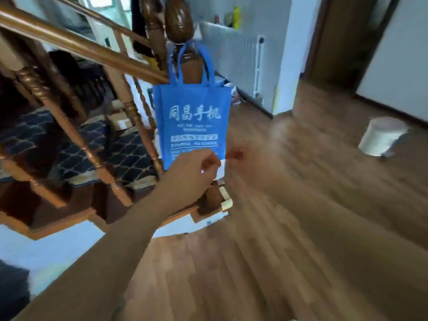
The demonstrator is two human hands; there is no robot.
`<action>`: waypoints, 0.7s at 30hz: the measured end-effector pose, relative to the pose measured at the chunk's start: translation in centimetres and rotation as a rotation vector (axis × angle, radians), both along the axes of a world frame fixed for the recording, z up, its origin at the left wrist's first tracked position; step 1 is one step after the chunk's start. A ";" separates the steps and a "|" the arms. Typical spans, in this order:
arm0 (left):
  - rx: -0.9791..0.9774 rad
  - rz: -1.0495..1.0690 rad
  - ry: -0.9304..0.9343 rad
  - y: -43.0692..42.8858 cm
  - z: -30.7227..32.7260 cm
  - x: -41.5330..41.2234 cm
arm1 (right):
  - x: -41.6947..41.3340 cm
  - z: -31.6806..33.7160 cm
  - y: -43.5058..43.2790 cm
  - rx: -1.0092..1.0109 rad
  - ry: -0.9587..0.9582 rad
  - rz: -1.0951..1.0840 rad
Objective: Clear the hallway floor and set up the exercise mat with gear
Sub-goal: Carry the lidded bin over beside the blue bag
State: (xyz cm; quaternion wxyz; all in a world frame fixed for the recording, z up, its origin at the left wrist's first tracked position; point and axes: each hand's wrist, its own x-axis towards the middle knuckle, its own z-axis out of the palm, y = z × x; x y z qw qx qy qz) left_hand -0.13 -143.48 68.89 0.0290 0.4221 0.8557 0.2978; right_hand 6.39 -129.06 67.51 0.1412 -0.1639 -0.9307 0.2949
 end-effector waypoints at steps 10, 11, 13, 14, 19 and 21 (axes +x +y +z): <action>0.062 -0.438 -0.079 32.9 -0.1 5.4 | 11.1 -0.2 27.9 0.066 -0.030 -0.506; 0.047 -0.464 -0.077 35.6 -0.4 5.8 | 12.1 -0.1 30.0 0.072 -0.036 -0.547; 0.041 -0.516 -0.088 40.8 -1.0 6.6 | 13.8 -0.1 34.1 0.091 -0.043 -0.617; 0.034 -0.544 -0.094 43.4 -1.3 6.8 | 14.5 -0.1 36.1 0.078 -0.040 -0.660; -0.009 -0.680 -0.078 54.2 -3.1 6.9 | 16.1 -1.5 45.1 0.036 -0.093 -0.797; -0.003 -0.707 -0.059 58.8 -3.6 6.1 | 15.7 -2.1 49.3 0.021 -0.093 -0.845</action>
